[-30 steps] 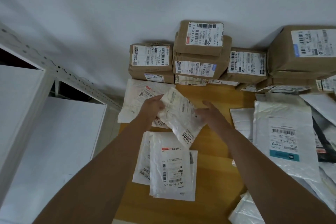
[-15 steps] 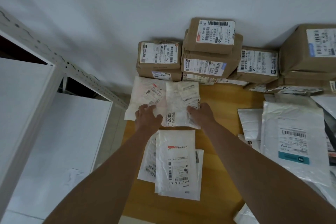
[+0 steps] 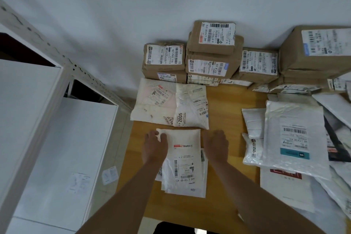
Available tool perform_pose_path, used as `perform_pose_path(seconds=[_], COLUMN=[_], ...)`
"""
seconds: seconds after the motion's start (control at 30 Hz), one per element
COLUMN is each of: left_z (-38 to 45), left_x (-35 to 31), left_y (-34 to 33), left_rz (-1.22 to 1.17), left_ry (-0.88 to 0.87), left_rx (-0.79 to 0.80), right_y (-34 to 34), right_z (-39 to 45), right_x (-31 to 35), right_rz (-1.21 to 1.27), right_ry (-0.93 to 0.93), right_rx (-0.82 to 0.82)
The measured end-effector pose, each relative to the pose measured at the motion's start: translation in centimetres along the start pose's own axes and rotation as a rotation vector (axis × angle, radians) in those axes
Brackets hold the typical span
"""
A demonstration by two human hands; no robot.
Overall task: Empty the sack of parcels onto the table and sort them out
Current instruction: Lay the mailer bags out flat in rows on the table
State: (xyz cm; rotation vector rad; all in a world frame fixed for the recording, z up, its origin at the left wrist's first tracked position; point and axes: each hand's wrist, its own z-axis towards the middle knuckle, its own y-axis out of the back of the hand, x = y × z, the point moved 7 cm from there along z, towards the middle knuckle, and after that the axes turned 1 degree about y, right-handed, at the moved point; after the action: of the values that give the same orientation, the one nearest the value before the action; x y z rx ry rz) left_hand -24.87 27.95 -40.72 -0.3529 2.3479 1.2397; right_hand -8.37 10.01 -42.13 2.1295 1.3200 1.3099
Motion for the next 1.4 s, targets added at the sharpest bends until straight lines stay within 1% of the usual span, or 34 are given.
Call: perform_pose_path(seconds=[0.1,0.13,0.17,0.2,0.27,0.33,0.4,0.47,0.57,0.67,0.73,0.77,0.8,0.87,0.9,1.0,1.13,1.23,1.3,1.4], left_z=[-1.5,-2.0,-2.5,-2.9,-3.8,-4.7,-5.7,-6.0,-5.6,-5.1,-4.5,-3.9,-3.1,-1.9,-1.3,-0.1,0.6,0.6,0.6,0.6], left_x=[1.8,1.7,1.4,1.1,0.1,-0.8,-2.7,-5.3,-9.9,-13.3,-14.3,-14.4,-14.1,-13.1,-12.5,-10.4,-9.0,-8.7,-8.8,-9.0], left_y=[-1.5,-1.8,-1.9,-1.7,-1.0,-0.7,-0.8,-1.7,-4.2,-6.3,-6.9,-6.9,-6.6,-5.9,-5.7,-5.8,-6.1,-6.3,-6.6,-6.8], left_rz=[-0.037,-0.053,-0.080,-0.128,-0.275,-0.404,-0.483,-0.499,-0.495,-0.352,-0.262,-0.204,-0.102,0.185,0.297,0.465,0.419,0.401,0.393,0.363], left_ry=[0.139,0.148,0.135,0.116,0.092,0.071,0.036,-0.010,-0.094,-0.157,-0.195,-0.228,-0.274,-0.352,-0.361,-0.352,-0.314,-0.305,-0.312,-0.312], left_rx=[0.192,0.228,0.227,0.198,0.118,0.059,0.039,0.066,0.181,0.295,0.318,0.294,0.232,0.087,0.054,0.105,0.177,0.193,0.188,0.182], right_y=[-1.9,-2.1,-2.4,-2.3,-1.5,-0.3,1.1,3.0,5.5,7.5,8.6,9.1,9.5,10.2,10.3,9.9,8.3,7.2,6.7,6.1], right_z=[-2.4,-3.2,-3.6,-4.0,-4.7,-5.1,-4.7,-4.1,-2.6,-0.1,1.9,2.8,3.8,5.6,6.5,8.9,10.7,10.6,10.5,10.5], right_x=[-1.0,-1.0,-1.0,-0.8,-0.6,-1.1,-1.8,-2.6,-3.2,-3.8,-4.0,-3.9,-3.7,-3.1,-2.7,-1.5,-1.2,-1.7,-1.8,-1.3], right_rz=[-0.290,-0.325,-0.305,-0.257,-0.038,0.209,0.338,0.418,0.467,0.502,0.520,0.512,0.480,0.401,0.367,0.303,0.137,0.007,-0.011,0.029], right_ry=[0.038,0.070,0.109,0.143,0.163,0.119,0.078,0.041,0.025,0.002,-0.019,-0.015,-0.001,0.054,0.075,0.096,0.050,0.015,0.025,0.025], right_rx=[0.171,0.199,0.204,0.202,0.223,0.295,0.361,0.359,0.290,0.214,0.148,0.112,0.068,-0.012,-0.040,-0.085,-0.053,-0.015,-0.021,-0.015])
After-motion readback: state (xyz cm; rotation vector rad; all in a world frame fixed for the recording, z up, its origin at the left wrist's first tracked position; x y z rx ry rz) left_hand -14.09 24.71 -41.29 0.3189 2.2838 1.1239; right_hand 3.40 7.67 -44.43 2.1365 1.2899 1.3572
